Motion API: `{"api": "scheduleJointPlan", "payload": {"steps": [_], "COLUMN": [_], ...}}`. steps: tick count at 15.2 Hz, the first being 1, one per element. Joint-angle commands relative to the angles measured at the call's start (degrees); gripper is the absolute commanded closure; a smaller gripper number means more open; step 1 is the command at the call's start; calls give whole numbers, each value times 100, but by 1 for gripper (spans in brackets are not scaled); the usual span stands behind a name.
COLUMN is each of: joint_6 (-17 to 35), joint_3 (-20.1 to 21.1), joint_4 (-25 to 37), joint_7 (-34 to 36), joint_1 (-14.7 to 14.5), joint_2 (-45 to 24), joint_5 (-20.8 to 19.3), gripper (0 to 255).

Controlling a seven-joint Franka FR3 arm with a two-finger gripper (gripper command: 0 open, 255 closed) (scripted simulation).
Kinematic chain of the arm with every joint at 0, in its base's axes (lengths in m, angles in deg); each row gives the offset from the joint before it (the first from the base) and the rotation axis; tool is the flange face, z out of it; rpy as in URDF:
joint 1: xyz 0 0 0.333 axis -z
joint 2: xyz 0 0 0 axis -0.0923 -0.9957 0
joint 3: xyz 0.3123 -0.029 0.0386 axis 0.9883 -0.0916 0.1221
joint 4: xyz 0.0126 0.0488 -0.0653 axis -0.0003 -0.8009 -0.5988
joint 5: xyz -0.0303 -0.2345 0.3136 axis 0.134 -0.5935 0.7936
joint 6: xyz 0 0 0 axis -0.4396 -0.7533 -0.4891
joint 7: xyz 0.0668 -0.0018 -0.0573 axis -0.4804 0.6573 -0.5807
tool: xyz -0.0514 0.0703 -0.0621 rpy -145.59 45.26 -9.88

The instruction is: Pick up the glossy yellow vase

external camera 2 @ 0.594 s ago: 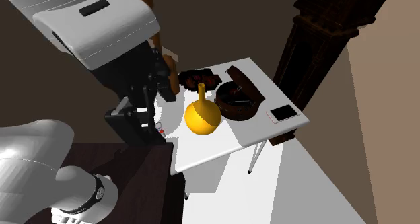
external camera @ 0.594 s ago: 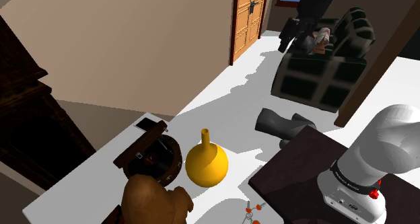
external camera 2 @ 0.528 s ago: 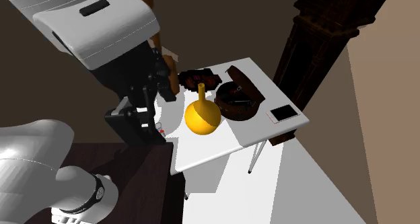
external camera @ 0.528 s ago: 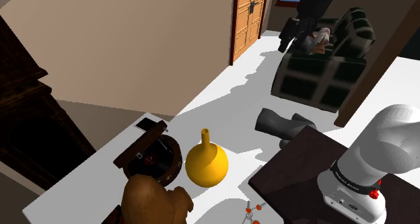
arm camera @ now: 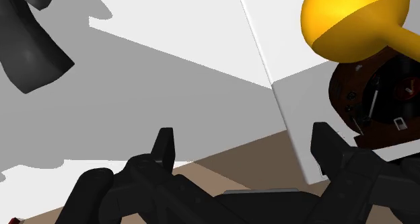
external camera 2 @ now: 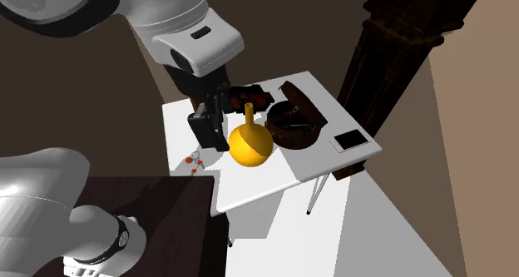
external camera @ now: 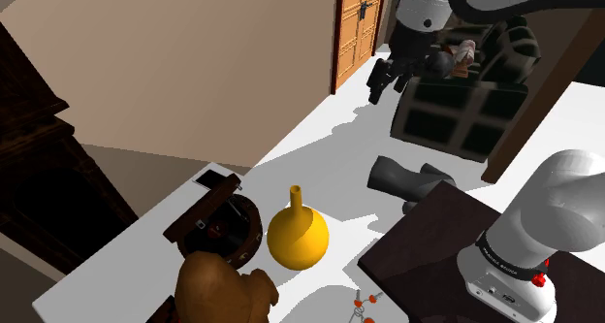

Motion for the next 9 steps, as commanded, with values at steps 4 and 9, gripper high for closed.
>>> {"api": "scheduleJointPlan", "payload": {"steps": [4, 9], "joint_6": [440, 907], "joint_3": [518, 1071], "joint_4": [-50, 36], "joint_7": [419, 881], "joint_1": [-162, -282], "joint_2": [-492, -1144], "joint_5": [180, 271], "gripper": [0, 0]}}
